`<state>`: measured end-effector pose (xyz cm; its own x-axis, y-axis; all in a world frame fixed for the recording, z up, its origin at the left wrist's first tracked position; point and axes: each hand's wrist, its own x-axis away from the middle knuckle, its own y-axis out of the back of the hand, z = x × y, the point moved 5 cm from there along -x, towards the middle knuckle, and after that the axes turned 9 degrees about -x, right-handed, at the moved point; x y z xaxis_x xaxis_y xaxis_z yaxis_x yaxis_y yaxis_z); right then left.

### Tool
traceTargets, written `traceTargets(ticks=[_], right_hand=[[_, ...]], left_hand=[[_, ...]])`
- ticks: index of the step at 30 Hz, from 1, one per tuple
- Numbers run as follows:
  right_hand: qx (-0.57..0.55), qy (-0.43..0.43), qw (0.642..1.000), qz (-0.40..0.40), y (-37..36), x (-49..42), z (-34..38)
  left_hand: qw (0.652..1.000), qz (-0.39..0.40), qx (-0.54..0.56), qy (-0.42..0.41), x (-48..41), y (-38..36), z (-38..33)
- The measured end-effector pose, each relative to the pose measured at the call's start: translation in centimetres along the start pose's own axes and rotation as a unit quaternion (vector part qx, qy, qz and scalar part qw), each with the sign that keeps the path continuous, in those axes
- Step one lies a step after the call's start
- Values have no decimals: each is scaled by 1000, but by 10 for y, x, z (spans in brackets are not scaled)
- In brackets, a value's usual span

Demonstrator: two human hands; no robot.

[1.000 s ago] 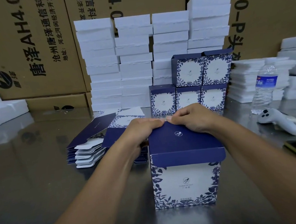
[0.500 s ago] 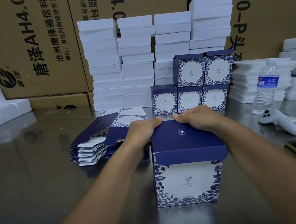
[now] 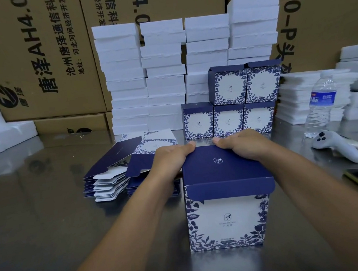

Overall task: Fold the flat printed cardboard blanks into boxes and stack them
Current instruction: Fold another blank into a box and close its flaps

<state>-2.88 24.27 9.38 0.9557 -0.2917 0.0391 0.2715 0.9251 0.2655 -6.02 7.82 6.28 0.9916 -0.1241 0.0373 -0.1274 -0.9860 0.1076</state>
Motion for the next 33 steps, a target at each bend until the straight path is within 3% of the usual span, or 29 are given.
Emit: traceTargets(ticks=[14,33], right_hand=[[-48,-10,998,28,5,2,-7],[-123,-18,992,5,14,5,-25]], left_hand=[[1000,8,5,-27,3,-3,-3],[999,5,-6,-38,3,-4,-3]])
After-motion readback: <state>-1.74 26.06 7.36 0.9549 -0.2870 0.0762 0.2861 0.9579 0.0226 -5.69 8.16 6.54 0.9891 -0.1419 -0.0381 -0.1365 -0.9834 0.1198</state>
